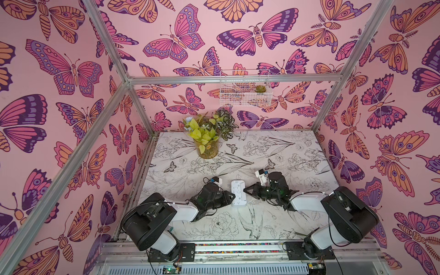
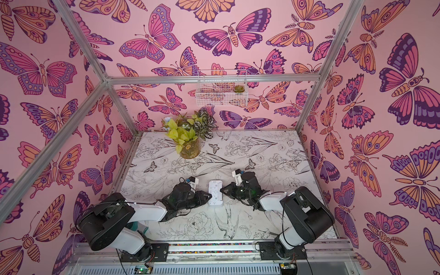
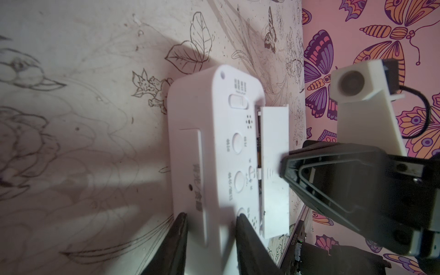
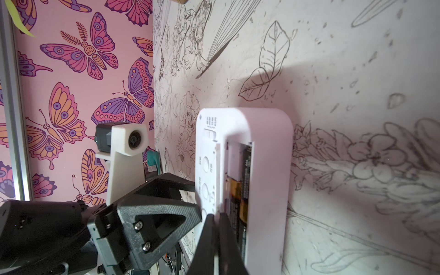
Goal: Insert the battery into the alarm
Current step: Install the cover on the alarm.
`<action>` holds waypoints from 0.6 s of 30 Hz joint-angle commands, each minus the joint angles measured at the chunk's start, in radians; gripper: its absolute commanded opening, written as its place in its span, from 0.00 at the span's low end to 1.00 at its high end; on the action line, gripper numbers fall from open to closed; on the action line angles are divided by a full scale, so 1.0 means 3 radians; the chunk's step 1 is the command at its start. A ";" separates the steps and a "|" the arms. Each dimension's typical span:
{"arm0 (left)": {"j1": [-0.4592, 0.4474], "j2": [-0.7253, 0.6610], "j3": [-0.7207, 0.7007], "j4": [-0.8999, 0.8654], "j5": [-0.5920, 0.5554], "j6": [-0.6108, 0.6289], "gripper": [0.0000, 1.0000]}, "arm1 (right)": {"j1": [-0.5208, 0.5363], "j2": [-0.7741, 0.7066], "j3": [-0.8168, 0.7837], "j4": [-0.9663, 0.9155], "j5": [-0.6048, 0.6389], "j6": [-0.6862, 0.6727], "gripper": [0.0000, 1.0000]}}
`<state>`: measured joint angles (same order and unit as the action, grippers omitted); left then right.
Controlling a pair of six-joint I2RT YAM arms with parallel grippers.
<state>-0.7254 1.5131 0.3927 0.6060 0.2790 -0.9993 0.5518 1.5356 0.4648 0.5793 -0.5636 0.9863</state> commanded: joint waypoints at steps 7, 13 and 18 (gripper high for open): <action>-0.0007 0.0007 -0.0056 -0.0210 -0.0061 0.0084 0.36 | -0.0094 0.0097 -0.0024 -0.0020 -0.0109 -0.0072 0.00; -0.0006 0.0010 -0.0056 -0.0220 -0.0067 0.0093 0.36 | -0.0096 0.0239 -0.0033 0.0061 -0.0130 -0.0034 0.00; -0.0006 0.0002 -0.0061 -0.0238 -0.0081 0.0094 0.36 | -0.0096 0.0311 -0.0027 0.0014 -0.0128 -0.0044 0.00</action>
<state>-0.7254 1.5131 0.3927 0.6056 0.2760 -0.9955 0.5232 1.5932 0.4633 0.6369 -0.6147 0.9836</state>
